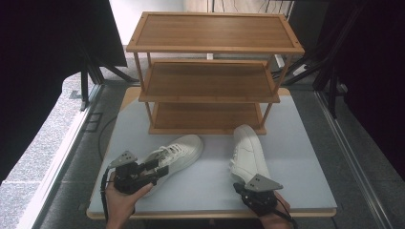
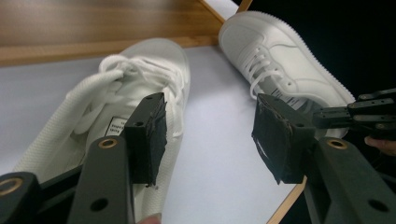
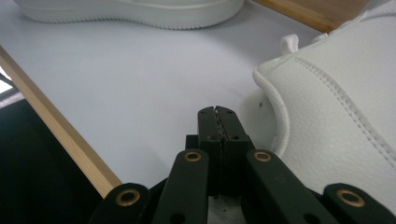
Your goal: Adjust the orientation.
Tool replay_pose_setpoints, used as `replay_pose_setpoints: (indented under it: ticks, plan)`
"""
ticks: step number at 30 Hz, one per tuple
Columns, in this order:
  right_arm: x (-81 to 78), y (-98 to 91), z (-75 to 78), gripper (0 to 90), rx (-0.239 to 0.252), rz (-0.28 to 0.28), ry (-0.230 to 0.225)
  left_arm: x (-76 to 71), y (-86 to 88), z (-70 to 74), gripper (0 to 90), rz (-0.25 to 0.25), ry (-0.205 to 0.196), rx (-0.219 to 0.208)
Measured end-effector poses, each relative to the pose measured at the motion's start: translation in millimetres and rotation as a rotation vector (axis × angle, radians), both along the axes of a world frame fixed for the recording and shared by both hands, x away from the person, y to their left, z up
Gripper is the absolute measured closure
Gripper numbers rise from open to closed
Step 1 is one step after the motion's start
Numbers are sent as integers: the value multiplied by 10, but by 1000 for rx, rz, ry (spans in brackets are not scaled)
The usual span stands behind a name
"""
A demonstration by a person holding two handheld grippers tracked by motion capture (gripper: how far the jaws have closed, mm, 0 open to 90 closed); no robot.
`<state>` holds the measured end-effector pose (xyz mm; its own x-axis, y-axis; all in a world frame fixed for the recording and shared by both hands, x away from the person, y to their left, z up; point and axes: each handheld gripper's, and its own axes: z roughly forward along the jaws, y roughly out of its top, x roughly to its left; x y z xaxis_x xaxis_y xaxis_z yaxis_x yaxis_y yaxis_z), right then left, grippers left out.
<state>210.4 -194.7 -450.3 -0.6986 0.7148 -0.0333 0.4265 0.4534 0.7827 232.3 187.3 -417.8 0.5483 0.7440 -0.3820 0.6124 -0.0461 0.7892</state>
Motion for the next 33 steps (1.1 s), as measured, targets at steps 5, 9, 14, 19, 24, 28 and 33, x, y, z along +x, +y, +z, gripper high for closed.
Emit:
replay_pose_setpoints:
  ticks: [5, 9, 14, 19, 24, 28, 33]
  plan:
    - [28, -74, 56, 899, 16, 0, 16, 14, 21, -81, 446, 4, 26, -11]
    - [37, -235, 150, 900, 61, -31, 9, 1, 47, -83, 446, 2, 27, -35]
    - [42, -551, 279, 900, 129, -106, -14, -23, 68, -53, 446, 15, 20, -40]
    - [115, -1000, 293, 900, 203, -253, -17, -4, 22, -101, 446, 6, 38, -32]
    - [187, -1409, 166, 900, 236, -362, 22, -1, 1, -104, 440, 10, 36, -26]
    - [179, -1428, 163, 900, 274, -341, 33, -3, 25, -100, 441, 14, 37, -33]
    - [48, -971, 346, 899, 214, -198, -31, -12, 75, -85, 445, 29, 26, -41]
